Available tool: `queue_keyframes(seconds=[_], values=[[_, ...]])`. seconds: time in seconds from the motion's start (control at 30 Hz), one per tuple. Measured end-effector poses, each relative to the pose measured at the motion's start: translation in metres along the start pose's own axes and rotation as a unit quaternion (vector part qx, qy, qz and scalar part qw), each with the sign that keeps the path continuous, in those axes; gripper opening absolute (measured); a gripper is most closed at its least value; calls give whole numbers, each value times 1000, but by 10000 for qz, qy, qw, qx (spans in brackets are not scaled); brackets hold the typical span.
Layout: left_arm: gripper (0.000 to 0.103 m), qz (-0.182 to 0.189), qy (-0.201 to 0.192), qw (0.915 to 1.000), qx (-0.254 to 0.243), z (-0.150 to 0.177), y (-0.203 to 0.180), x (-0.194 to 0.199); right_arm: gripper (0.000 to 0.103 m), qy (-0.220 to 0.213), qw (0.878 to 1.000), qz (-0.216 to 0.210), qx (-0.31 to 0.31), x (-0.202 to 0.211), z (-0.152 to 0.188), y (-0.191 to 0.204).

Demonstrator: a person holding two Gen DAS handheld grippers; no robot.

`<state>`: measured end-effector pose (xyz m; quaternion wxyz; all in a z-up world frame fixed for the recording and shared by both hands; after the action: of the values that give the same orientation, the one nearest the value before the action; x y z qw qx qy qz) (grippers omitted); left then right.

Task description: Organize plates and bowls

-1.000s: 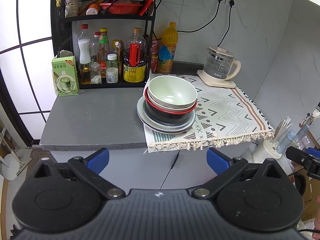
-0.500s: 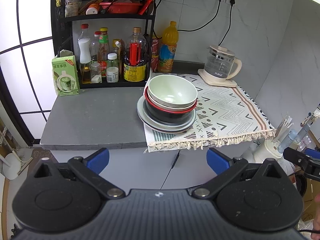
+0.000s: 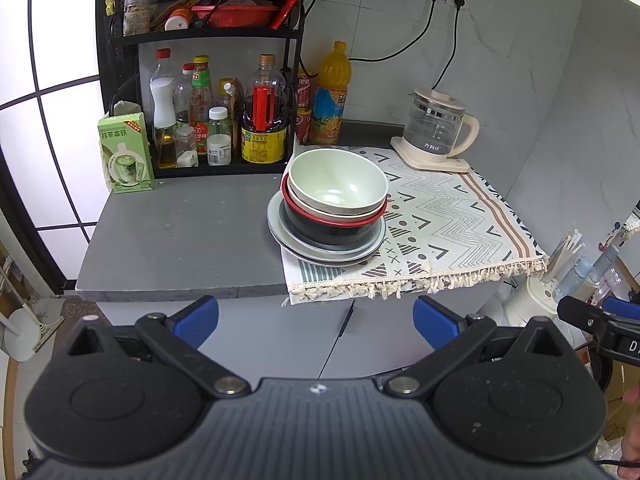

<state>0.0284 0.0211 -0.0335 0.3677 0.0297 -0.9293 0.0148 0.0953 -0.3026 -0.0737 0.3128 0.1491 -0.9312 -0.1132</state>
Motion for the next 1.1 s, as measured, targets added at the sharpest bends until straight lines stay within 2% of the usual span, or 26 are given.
queue_keyframes(seconds=[1.1], values=[[102, -25, -6, 10000, 6, 0, -4, 3, 103, -21, 10000, -27, 83, 2, 0, 0]])
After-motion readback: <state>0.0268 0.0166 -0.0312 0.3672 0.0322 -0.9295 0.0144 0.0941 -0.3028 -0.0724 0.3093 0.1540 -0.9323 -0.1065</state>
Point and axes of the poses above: each gripper's, at about its wrist camera, not at the fingertips, and x roughly against the way its jaws point, y to its left, z to its underside, the point moved 8 cm from there along -x, roughly the way its jaws point, and after that the axes turned 10 degrees about -x, right-handed, at the moved point
